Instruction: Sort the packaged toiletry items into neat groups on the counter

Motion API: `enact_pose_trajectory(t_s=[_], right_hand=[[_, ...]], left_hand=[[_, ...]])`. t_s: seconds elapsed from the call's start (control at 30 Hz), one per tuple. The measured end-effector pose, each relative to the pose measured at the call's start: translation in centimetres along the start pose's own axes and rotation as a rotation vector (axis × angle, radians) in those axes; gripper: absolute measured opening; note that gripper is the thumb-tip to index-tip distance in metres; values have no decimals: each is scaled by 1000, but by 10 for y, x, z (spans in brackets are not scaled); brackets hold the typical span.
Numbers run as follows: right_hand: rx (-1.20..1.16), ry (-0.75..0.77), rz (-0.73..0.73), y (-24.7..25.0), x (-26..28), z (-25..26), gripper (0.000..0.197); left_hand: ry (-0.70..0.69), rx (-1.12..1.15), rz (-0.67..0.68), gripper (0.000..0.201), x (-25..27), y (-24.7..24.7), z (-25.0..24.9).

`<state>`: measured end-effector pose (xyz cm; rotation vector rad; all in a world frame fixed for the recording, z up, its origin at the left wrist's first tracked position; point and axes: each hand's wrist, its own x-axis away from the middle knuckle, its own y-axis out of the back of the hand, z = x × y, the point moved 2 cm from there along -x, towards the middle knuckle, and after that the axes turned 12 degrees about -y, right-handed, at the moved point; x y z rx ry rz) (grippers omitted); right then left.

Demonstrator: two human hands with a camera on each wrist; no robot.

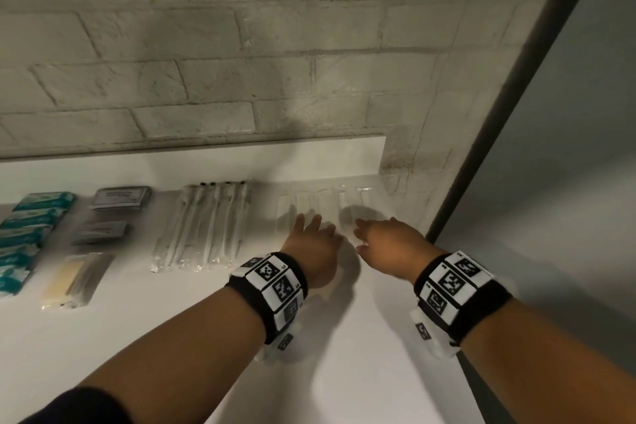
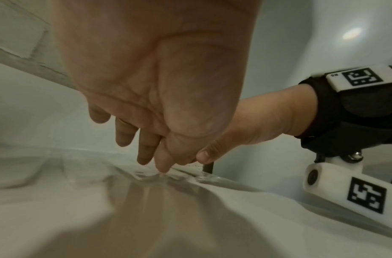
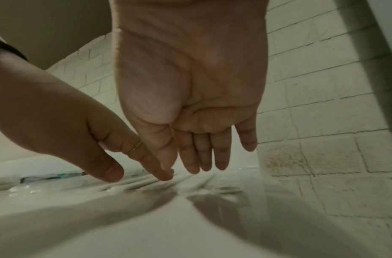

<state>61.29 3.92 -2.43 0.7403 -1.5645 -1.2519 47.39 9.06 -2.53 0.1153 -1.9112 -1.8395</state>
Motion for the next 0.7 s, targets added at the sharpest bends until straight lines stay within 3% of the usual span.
enact_pose_trajectory(t_s=[0.2,0.47,0.7], right_hand=[[22,-153,17,-3,4,-19,44],[-11,-128,20,-1,11,-21,52],[-71,-51,-32,5,32,-16,45]], left_hand=[[-69,8,-1,62,-16,3,-20],[-41,6,22,63,-20,2,-21],[-47,47,-108,58,-6,7,-28]])
